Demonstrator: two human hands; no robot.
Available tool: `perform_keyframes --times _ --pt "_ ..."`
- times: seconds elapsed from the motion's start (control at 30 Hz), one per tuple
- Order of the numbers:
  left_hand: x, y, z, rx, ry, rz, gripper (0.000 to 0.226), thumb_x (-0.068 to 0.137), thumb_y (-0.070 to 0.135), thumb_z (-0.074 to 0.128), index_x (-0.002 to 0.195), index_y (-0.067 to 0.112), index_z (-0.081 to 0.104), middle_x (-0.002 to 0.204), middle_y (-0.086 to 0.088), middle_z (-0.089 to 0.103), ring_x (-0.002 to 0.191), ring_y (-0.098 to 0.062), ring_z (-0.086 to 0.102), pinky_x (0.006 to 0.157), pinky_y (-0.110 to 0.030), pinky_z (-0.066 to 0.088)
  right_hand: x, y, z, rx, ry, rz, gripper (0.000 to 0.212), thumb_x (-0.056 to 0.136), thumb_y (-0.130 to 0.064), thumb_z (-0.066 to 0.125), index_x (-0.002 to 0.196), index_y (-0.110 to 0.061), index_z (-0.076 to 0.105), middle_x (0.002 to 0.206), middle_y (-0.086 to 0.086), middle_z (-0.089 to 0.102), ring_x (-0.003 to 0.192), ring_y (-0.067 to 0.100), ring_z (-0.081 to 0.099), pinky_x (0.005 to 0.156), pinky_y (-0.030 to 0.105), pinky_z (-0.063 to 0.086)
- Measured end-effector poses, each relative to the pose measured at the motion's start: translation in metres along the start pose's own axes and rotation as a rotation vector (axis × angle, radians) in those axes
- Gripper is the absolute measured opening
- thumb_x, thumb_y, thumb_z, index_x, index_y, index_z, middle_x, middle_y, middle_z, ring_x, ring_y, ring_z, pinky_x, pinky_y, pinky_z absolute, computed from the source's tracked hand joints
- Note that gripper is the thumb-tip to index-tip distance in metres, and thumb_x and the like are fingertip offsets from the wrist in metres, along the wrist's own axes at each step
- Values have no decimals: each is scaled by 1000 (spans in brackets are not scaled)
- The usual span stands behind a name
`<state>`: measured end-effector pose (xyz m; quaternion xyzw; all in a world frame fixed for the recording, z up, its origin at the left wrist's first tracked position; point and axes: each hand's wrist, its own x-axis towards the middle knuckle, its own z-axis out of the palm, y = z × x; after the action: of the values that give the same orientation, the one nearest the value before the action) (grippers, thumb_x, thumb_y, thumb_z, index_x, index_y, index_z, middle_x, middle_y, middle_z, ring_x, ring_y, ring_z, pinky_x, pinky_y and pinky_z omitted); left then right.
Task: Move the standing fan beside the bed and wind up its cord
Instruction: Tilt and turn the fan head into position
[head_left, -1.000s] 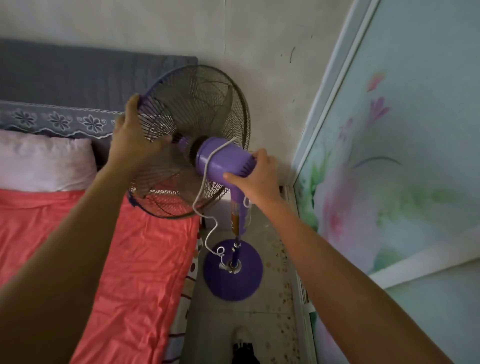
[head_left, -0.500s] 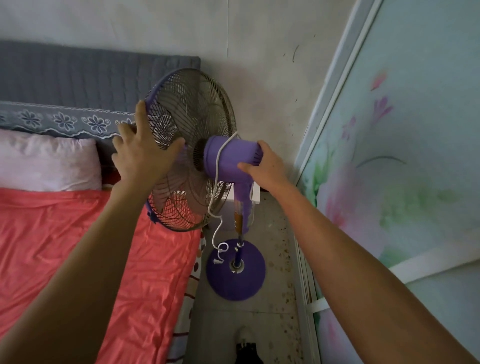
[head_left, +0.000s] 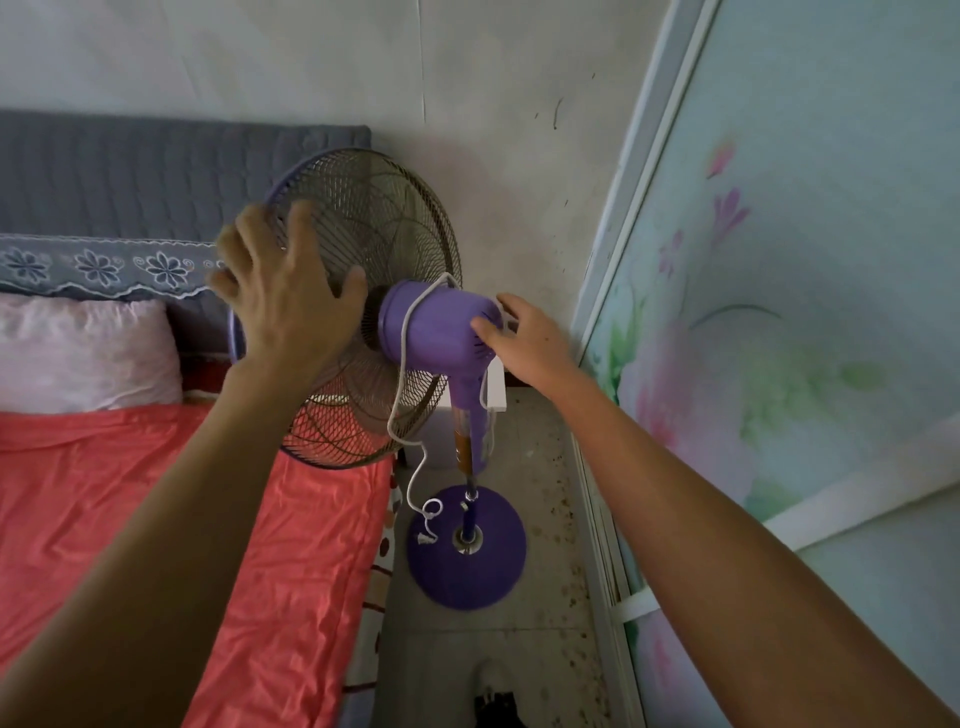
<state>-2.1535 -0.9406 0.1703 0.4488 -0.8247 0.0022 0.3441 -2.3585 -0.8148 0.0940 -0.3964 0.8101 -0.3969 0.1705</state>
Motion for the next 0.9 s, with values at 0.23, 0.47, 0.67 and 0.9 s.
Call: perform_keyframes --times 0.23,0.47,0.67,0.9 --pt "7 47 46 -199 -285 235 26 92 10 56 105 -10 66 103 -31 62 91 -45 60 81 -50 50 -2 29 -11 6 6 53 41 105 -31 40 137 -9 54 135 8 61 122 21 57 93 27 40" --pt "27 67 87 -20 -441 117 31 96 21 57 102 -7 67 110 -30 61 99 -48 60 83 -50 50 12 66 -20 -7 -46 85 36 104 -16 42 135 -10 57 131 8 63 106 13 57 79 11 39" --pt "24 87 100 -50 -392 91 22 95 18 55 102 1 68 109 -21 64 99 -41 61 78 -48 50 25 97 -18 -10 -120 147 41 97 -4 44 132 -17 60 129 1 64 102 4 50 64 -2 29" --pt "-12 107 104 -314 -378 244 9 91 4 58 89 1 66 90 -16 68 86 -36 60 73 -47 51 21 122 2 95 -288 242 53 87 -3 57 136 -22 53 127 -3 64 103 9 61 66 10 45"
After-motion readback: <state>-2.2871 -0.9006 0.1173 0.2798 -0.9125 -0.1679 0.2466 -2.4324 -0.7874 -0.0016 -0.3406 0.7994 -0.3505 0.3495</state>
